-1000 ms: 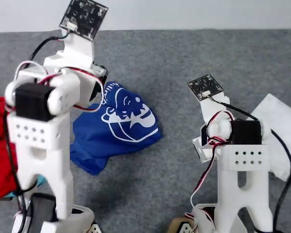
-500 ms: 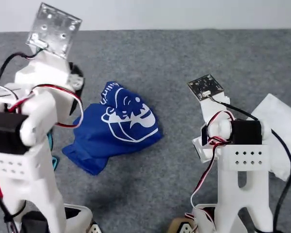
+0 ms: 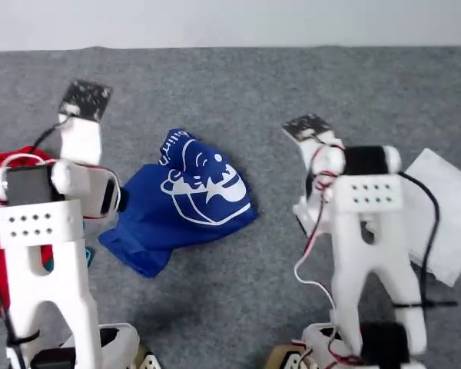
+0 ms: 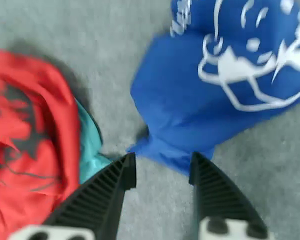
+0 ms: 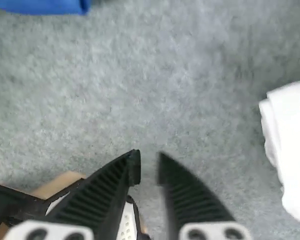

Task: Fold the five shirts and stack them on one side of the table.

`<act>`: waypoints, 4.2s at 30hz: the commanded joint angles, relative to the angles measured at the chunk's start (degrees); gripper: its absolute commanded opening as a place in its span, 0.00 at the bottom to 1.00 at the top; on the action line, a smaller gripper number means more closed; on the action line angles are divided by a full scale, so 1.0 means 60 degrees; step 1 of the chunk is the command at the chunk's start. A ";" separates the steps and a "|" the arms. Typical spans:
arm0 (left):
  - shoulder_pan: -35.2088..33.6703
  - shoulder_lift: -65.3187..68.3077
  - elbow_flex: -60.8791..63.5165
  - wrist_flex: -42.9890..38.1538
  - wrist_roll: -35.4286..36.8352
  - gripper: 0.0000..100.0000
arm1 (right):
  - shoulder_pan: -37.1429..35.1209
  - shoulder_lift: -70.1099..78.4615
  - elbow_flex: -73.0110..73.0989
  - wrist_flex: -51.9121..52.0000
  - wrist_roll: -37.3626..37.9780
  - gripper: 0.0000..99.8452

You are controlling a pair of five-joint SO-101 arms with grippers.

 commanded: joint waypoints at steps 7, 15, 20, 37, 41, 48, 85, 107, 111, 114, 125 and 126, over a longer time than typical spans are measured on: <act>-0.2022 -0.0278 0.1092 -0.1289 -0.0088 0.19 | -0.2645 0.2850 -0.2989 0.0344 -0.1451 0.22; -0.3033 -0.0264 0.1121 -0.1685 -0.0088 0.19 | -0.3392 0.6073 -0.5934 0.0256 -0.1714 0.22; -0.3033 -0.0249 0.1121 -0.1685 -0.0088 0.19 | -0.3744 0.7582 -0.7560 0.0300 -0.1714 0.22; -0.2989 -0.0264 0.1092 -0.1890 -0.0073 0.19 | -0.3670 0.8374 -0.9055 0.0344 -0.1275 0.01; -0.2989 -0.0264 0.1077 -0.1890 -0.0073 0.19 | -0.3436 0.7626 -0.9407 0.0344 -0.1231 0.01; -0.2989 -0.0264 0.1077 -0.1875 -0.0073 0.19 | -0.2161 0.6293 -0.9905 -0.0183 -0.0161 0.01; -0.2784 -0.0220 0.1106 -0.2022 -0.0073 0.19 | -0.2293 0.1795 -0.3429 0.0418 0.2755 0.01; -0.1685 -0.0190 0.1121 -0.2022 -0.0073 0.19 | -0.1399 -0.0564 -0.2125 -0.1297 0.0908 0.21; -0.1685 -0.0190 0.1136 -0.2110 -0.0073 0.19 | -0.1282 0.1004 -0.1890 -0.1604 0.0337 0.21; -0.1685 -0.0205 0.1414 -0.2491 -0.0073 0.19 | -0.1136 0.2352 -0.2066 -0.1971 0.0059 0.21; -0.1685 -0.0205 0.1956 -0.2916 -0.0088 0.19 | -0.2161 0.6527 -0.5289 -0.2117 -0.0630 0.21; -0.1685 -0.0205 0.1941 -0.2974 -0.0088 0.19 | -0.2220 0.6864 -0.5568 -0.2117 -0.0630 0.21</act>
